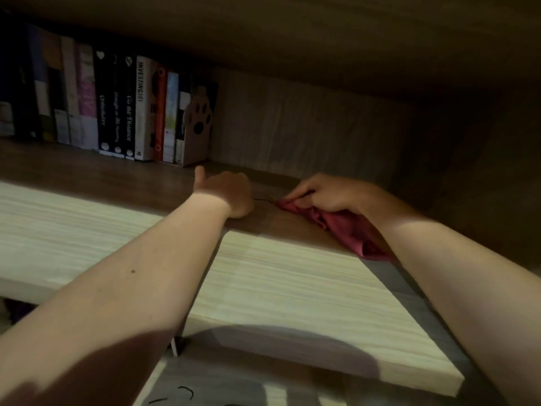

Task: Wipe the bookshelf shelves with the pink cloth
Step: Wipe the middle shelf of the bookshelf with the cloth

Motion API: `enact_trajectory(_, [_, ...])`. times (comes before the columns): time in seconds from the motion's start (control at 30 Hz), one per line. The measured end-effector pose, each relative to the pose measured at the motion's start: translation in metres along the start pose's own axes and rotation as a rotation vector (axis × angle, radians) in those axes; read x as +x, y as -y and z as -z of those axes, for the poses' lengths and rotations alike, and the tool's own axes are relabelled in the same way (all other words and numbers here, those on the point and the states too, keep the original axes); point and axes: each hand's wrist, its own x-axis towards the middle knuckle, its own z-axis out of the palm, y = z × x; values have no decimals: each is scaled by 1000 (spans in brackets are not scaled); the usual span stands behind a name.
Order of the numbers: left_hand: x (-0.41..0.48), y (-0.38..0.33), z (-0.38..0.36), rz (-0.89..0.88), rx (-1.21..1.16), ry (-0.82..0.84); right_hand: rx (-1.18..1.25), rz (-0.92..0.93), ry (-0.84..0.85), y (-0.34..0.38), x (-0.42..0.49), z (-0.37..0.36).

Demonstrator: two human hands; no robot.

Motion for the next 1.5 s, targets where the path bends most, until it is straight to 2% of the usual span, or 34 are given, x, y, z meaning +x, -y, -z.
enact_trajectory(0.13, [2,0,-2,2,6,0,-32,-29,-86,11,15,-9])
enact_trajectory(0.23, [3,0,-2,10,15,-16,15,41,-43,17,16,-8])
enact_trajectory(0.33, [3,0,-2,6,9,-20,70,-38,-44,8,15,-2])
enact_trajectory(0.4, [4,1,-2,5,4,-21,8,-59,-64,9,20,-3])
enact_trajectory(0.47, [4,-1,-2,12,4,-15,-52,-20,-53,20,23,-6])
enact_trajectory(0.57, [3,-2,-1,23,9,-6,-13,37,-24,30,23,-6])
enact_trajectory(0.77, [1,1,0,17,-20,-5,-55,-112,-79,9,24,-7])
enact_trajectory(0.93, [1,0,0,35,-36,2,35,35,-82,32,30,-14])
enact_trajectory(1.07, [0,3,2,30,-50,14,6,-53,-118,14,31,-12])
enact_trajectory(1.17, [0,5,3,17,-63,44,-19,-66,-130,12,33,-16])
enact_trajectory(1.3, [-3,15,10,-53,-28,140,97,44,-70,24,29,-13])
enact_trajectory(1.37, [-6,25,11,-98,-2,176,100,4,-64,22,29,-13])
enact_trajectory(1.5, [-4,37,8,-106,-56,209,-47,-74,-173,19,37,-23])
